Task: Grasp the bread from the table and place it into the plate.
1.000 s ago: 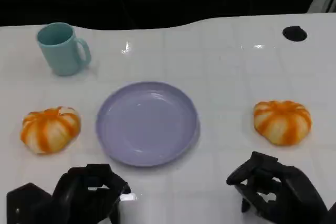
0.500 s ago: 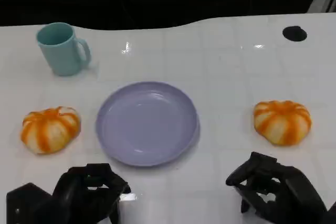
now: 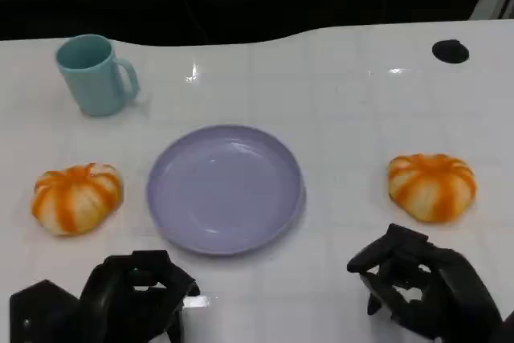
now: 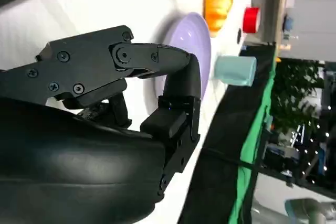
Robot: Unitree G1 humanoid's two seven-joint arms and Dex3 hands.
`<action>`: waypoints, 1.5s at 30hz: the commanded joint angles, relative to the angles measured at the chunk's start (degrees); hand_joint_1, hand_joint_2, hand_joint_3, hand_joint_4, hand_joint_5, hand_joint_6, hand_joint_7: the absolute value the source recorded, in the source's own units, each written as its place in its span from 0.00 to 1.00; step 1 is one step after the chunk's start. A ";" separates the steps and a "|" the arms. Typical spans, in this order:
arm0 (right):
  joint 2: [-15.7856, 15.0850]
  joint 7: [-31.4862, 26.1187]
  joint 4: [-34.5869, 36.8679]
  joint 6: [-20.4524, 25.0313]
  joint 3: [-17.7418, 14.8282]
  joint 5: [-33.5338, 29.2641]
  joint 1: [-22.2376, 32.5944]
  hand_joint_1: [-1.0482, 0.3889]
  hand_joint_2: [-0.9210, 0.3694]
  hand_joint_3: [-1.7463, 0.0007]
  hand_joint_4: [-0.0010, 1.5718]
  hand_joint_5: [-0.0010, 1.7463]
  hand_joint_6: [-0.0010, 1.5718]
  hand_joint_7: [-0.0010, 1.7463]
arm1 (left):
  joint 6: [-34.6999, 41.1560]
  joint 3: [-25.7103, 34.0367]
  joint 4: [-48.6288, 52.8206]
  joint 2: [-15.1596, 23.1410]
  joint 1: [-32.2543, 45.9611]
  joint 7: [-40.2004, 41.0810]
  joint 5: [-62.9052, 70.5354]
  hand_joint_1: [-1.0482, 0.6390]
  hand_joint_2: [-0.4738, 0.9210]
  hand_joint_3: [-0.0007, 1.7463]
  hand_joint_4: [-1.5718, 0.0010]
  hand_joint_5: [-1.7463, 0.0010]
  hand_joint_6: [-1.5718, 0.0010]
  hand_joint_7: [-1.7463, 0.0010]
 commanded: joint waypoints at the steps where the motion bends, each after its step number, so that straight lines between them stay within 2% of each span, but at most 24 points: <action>1: -0.43 -2.66 1.01 -5.44 -2.22 -0.81 -2.64 0.46 0.00 0.88 0.30 0.80 0.32 0.55 | -0.60 0.27 0.48 1.20 -0.05 -0.67 0.09 0.00 0.83 0.20 0.00 0.31 0.09 0.60; 2: -0.73 -4.10 1.28 -6.40 -2.69 -2.39 -3.13 0.45 0.00 0.88 0.30 0.79 0.32 0.54 | -0.64 0.25 0.48 1.20 -0.02 -0.72 0.09 0.00 0.83 0.20 0.00 0.31 0.09 0.60; 8: -3.21 -9.86 2.01 -9.57 -4.57 -9.34 -5.23 0.40 0.00 0.91 0.33 0.53 0.33 0.41 | -0.35 0.23 0.14 1.05 0.17 -0.77 -0.05 0.00 0.83 0.20 0.00 0.31 0.09 0.60; 11: -5.13 -13.90 3.04 -12.53 -5.37 -15.06 -6.77 0.39 0.00 0.92 0.29 0.47 0.33 0.33 | -0.28 0.21 -0.02 1.02 0.28 -0.72 -0.04 0.00 0.83 0.20 0.00 0.31 0.09 0.60; 15: -8.12 -19.41 0.19 -10.77 -6.01 -24.16 -7.17 0.32 0.00 0.92 0.25 0.35 0.34 0.17 | -0.63 0.07 -0.15 1.02 0.44 -0.82 0.16 0.00 0.83 0.20 0.00 0.31 0.09 0.60; 21: -12.05 -25.29 -6.46 -3.40 -5.98 -37.41 -5.99 0.28 0.00 0.91 0.19 0.28 0.27 0.09 | -0.37 -0.15 -0.90 0.78 1.00 -0.23 0.47 0.00 0.83 0.20 0.00 0.31 0.09 0.60; 26: -14.55 -27.04 -10.49 3.88 -4.49 -45.34 -5.19 0.27 0.00 0.96 0.12 0.25 0.23 0.05 | 1.16 -0.19 -2.26 0.71 1.52 0.11 0.29 0.00 0.83 0.20 0.00 0.30 0.08 0.60; 37: -18.61 -26.98 -12.99 17.45 1.15 -57.46 -6.59 0.24 0.00 0.96 0.00 0.22 0.16 0.00 | 0.42 -0.01 -2.01 0.79 1.59 -0.08 0.88 0.00 0.83 0.21 0.00 0.30 0.08 0.60; 45: -19.76 -28.48 -8.95 23.04 4.78 -59.79 -10.41 0.24 0.00 0.98 0.00 0.21 0.16 0.00 | 0.63 0.12 -2.18 0.53 1.70 -0.39 0.75 0.00 0.82 0.21 0.00 0.30 0.08 0.60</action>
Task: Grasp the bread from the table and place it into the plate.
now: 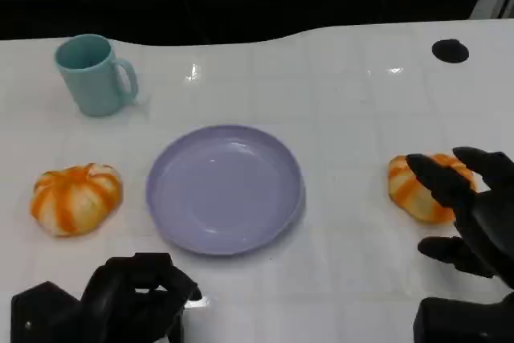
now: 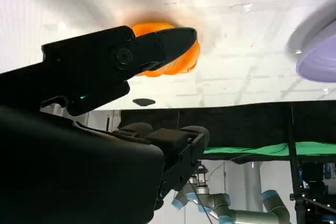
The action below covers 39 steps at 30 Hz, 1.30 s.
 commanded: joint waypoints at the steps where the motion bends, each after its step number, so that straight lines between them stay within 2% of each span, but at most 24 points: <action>1: -1.79 -1.41 2.93 2.34 1.68 -0.90 -2.61 0.24 0.00 0.98 0.00 0.21 0.16 0.00 | -0.13 0.22 -0.32 0.47 0.72 0.24 -0.35 0.00 0.82 0.21 0.00 0.30 0.08 0.60; 14: -1.42 -2.02 12.36 7.82 7.79 -0.87 -10.63 0.28 0.02 1.00 0.00 0.21 0.16 0.00 | 0.08 0.23 -0.97 0.29 1.07 0.55 -0.16 0.00 0.82 0.22 0.00 0.30 0.08 0.60; 23: -0.75 -2.43 19.27 9.88 11.38 0.49 -15.15 0.29 0.03 1.00 0.00 0.21 0.16 0.00 | 0.46 0.06 -2.01 0.16 1.69 0.74 -0.14 0.00 0.82 0.22 0.00 0.30 0.08 0.60; 35: 1.50 -3.35 38.88 10.81 15.62 3.53 -24.18 0.29 0.00 0.99 0.00 0.19 0.13 0.00 | 0.28 0.28 -2.05 0.05 1.81 0.35 -0.43 0.00 0.82 0.23 0.00 0.30 0.09 0.59; 37: 2.06 -4.35 42.71 10.35 16.33 4.20 -25.80 0.29 0.00 0.99 0.01 0.18 0.13 0.00 | 0.21 0.33 -1.93 0.07 1.81 0.27 -0.46 0.00 0.82 0.23 0.00 0.30 0.09 0.59; 39: 2.61 -6.59 46.77 9.25 17.06 4.84 -27.36 0.31 0.00 0.99 0.07 0.16 0.16 0.01 | 0.50 0.34 -2.10 0.02 1.88 0.34 -0.55 0.00 0.82 0.23 0.00 0.30 0.09 0.59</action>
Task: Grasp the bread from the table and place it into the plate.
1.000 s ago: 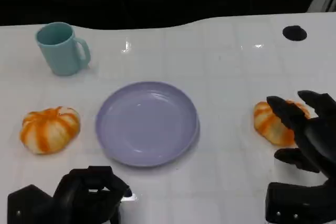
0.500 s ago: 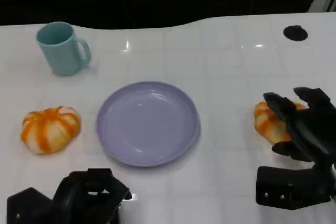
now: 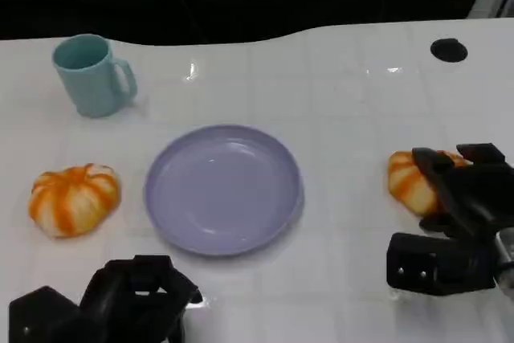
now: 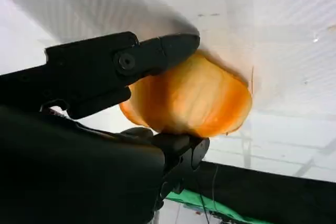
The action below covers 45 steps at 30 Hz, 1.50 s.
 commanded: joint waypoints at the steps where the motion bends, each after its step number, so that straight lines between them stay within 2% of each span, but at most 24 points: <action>1: 0.77 -3.28 8.54 -1.48 1.72 1.52 -2.64 0.32 0.00 0.98 0.09 0.16 0.17 0.01 | 0.28 0.30 -0.20 0.49 0.55 0.34 -0.64 0.00 0.82 0.23 0.00 0.30 0.09 0.59; 2: 1.01 -4.47 10.54 -2.52 1.93 2.03 -3.37 0.32 0.00 0.98 0.10 0.15 0.17 0.01 | 0.20 0.28 -0.25 0.44 0.61 0.38 -0.61 0.00 0.82 0.23 0.00 0.29 0.09 0.59; 5: 1.55 -9.25 15.58 -6.83 2.16 3.85 -4.87 0.43 0.00 0.99 0.38 0.15 0.33 0.03 | 0.22 0.18 -0.57 0.34 0.83 0.62 -0.40 0.00 0.82 0.23 0.00 0.29 0.09 0.59; 7: 1.74 -12.66 17.76 -10.56 1.66 5.66 -5.13 0.53 0.02 1.00 0.56 0.20 0.47 0.05 | 0.37 0.13 -0.77 0.30 0.95 0.53 -0.50 0.00 0.82 0.23 0.00 0.29 0.09 0.59; 8: 1.77 -14.25 18.77 -12.13 1.66 6.29 -5.27 0.55 0.02 1.00 0.60 0.25 0.52 0.05 | 0.36 0.10 -0.82 0.30 0.99 0.43 -0.55 0.00 0.81 0.23 0.00 0.29 0.09 0.59; 9: 1.76 -15.43 19.62 -13.20 1.87 6.62 -5.48 0.58 0.01 0.99 0.60 0.42 0.61 0.06 | 0.35 0.09 -0.84 0.29 1.01 0.34 -0.59 0.00 0.81 0.23 0.00 0.29 0.09 0.59; 10: 1.68 -16.35 20.26 -13.92 2.25 6.70 -5.69 0.58 0.00 0.98 0.58 0.67 0.70 0.06 | 0.31 0.07 -0.83 0.28 1.02 0.34 -0.57 0.00 0.81 0.23 0.00 0.29 0.09 0.59; 12: 1.35 -18.52 21.23 -15.13 3.34 6.19 -6.07 0.57 0.01 0.99 0.58 0.92 0.78 0.07 | 0.25 0.04 -0.75 0.26 0.99 0.40 -0.46 0.00 0.81 0.23 0.00 0.30 0.09 0.59; 13: 1.23 -19.78 21.66 -15.55 3.90 5.92 -6.23 0.58 0.01 0.98 0.59 0.96 0.72 0.28 | 0.19 0.04 -0.65 0.27 0.95 0.33 -0.48 0.00 0.81 0.23 0.00 0.30 0.09 0.59; 14: 1.17 -20.61 22.06 -16.12 4.17 6.10 -6.33 0.59 0.02 0.96 0.59 0.98 0.59 0.57 | 0.19 0.04 -0.58 0.28 0.90 0.29 -0.49 0.00 0.81 0.23 0.00 0.30 0.09 0.59; 15: 1.16 -21.16 22.42 -16.50 4.41 6.37 -6.45 0.59 0.02 0.92 0.58 0.99 0.50 0.79 | 0.24 0.04 -0.57 0.28 0.87 0.30 -0.50 0.00 0.81 0.23 0.00 0.30 0.09 0.59; 16: 1.17 -21.50 22.68 -17.02 4.45 6.80 -6.52 0.60 0.03 0.90 0.58 1.00 0.47 0.86 | 0.25 0.02 -0.64 0.28 0.90 0.35 -0.44 0.00 0.81 0.23 0.00 0.30 0.09 0.59; 19: 1.23 -22.61 22.96 -17.70 4.57 7.40 -6.60 0.61 0.06 0.85 0.56 1.00 0.42 0.98 | 0.48 -0.04 -0.89 0.24 0.99 0.48 -0.40 0.00 0.81 0.23 0.00 0.30 0.09 0.59; 20: 1.21 -23.05 22.99 -17.93 4.63 7.45 -6.59 0.61 0.07 0.84 0.56 1.00 0.41 0.99 | 0.57 -0.04 -0.92 0.22 0.99 0.53 -0.40 0.00 0.81 0.23 0.00 0.30 0.09 0.59; 21: 1.18 -23.95 23.02 -18.29 4.73 7.39 -6.56 0.61 0.12 0.77 0.56 1.00 0.40 1.00 | 0.58 -0.05 -0.94 0.20 1.00 0.59 -0.35 0.00 0.81 0.23 0.00 0.30 0.09 0.59; 22: 1.15 -24.87 23.01 -18.70 4.78 7.37 -6.49 0.61 0.23 0.63 0.57 1.00 0.41 1.00 | 0.62 -0.09 -1.04 0.18 1.05 0.70 -0.26 0.00 0.81 0.23 0.00 0.29 0.09 0.59; 23: 1.13 -25.53 23.04 -18.99 4.85 7.39 -6.47 0.61 0.28 0.56 0.57 1.00 0.41 1.00 | 0.65 -0.11 -1.11 0.16 1.09 0.77 -0.19 0.00 0.81 0.23 0.00 0.29 0.09 0.59; 25: 1.13 -26.27 22.92 -18.39 5.26 7.03 -6.52 0.60 0.33 0.50 0.57 1.00 0.40 1.00 | 1.11 -0.21 -1.51 0.12 1.21 1.10 0.02 0.00 0.81 0.23 0.00 0.30 0.09 0.59; 33: 0.95 -29.76 20.89 -19.76 6.26 6.95 -6.13 0.59 0.36 0.46 0.57 1.00 0.41 1.00 | 0.87 -0.31 -1.23 0.19 1.12 0.81 -0.27 0.00 0.81 0.23 0.00 0.30 0.08 0.60; 45: 2.26 -30.55 7.84 -24.31 5.58 7.38 -4.12 0.62 0.48 0.27 0.63 1.00 0.48 1.00 | 1.16 -0.57 -1.28 0.09 1.01 1.44 0.25 0.00 0.81 0.24 0.00 0.30 0.08 0.60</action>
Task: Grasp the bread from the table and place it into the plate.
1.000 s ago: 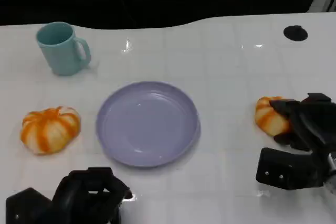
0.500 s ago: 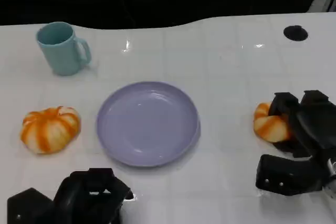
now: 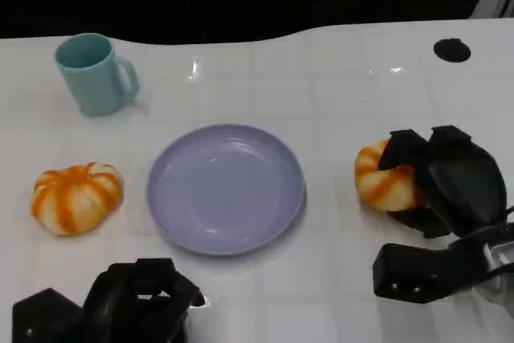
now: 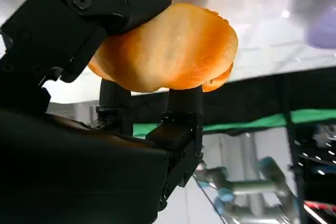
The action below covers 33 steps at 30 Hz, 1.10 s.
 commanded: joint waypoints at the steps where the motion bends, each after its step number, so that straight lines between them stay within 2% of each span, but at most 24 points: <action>1: 0.71 -0.35 -4.68 -1.66 -0.49 0.57 0.97 0.62 0.48 0.25 0.63 1.00 0.48 1.00 | 0.29 -0.15 -0.48 0.43 0.24 0.88 0.15 0.00 0.80 0.25 0.00 0.30 0.08 0.60; 6: 2.53 2.05 -7.92 -3.24 -0.80 1.36 0.28 0.61 0.47 0.21 0.64 1.00 0.49 1.00 | 0.22 -0.33 -0.51 0.47 0.25 0.73 -0.04 0.00 0.80 0.25 0.00 0.30 0.08 0.60; 13: 6.99 4.85 -8.71 -2.19 0.11 0.16 -3.22 0.58 0.48 0.18 0.63 1.00 0.49 1.00 | -0.30 -0.61 -0.34 0.40 0.28 0.94 0.26 0.00 0.80 0.25 0.00 0.30 0.08 0.60; 20: 11.31 6.83 -5.50 -0.59 2.80 -1.96 -7.16 0.60 0.50 0.24 0.61 1.00 0.48 1.00 | -0.36 -0.97 -0.74 0.29 0.56 1.37 0.47 0.00 0.80 0.26 0.00 0.29 0.08 0.60; 21: 12.02 7.20 -4.83 -0.23 3.14 -2.09 -7.65 0.61 0.50 0.27 0.61 1.00 0.48 0.98 | -0.65 -1.04 -0.61 0.36 0.56 1.29 0.51 0.00 0.80 0.26 0.00 0.29 0.08 0.60; 25: 14.56 6.93 -1.30 -2.53 3.56 -1.28 -9.50 0.64 0.50 0.30 0.61 1.00 0.48 1.00 | -1.26 -1.25 -0.34 0.50 0.61 1.09 0.58 0.00 0.80 0.26 0.00 0.30 0.08 0.60; 28: 16.14 7.75 1.09 -2.24 3.97 -1.26 -10.90 0.58 0.43 0.33 0.60 1.00 0.46 1.00 | -1.22 -1.50 -0.76 0.40 0.89 1.35 0.79 0.00 0.80 0.26 0.00 0.30 0.08 0.60; 31: 17.57 7.33 3.47 -2.23 4.33 -1.27 -12.18 0.60 0.44 0.34 0.59 1.00 0.46 1.00 | -1.43 -1.51 -0.57 0.36 0.91 1.02 0.35 0.00 0.80 0.26 0.00 0.30 0.08 0.60; 33: 18.27 6.75 4.76 -2.25 4.67 -1.53 -12.93 0.61 0.42 0.40 0.59 1.00 0.44 0.99 | -1.34 -1.52 -0.71 0.31 1.01 1.02 0.15 0.00 0.80 0.26 0.00 0.30 0.08 0.60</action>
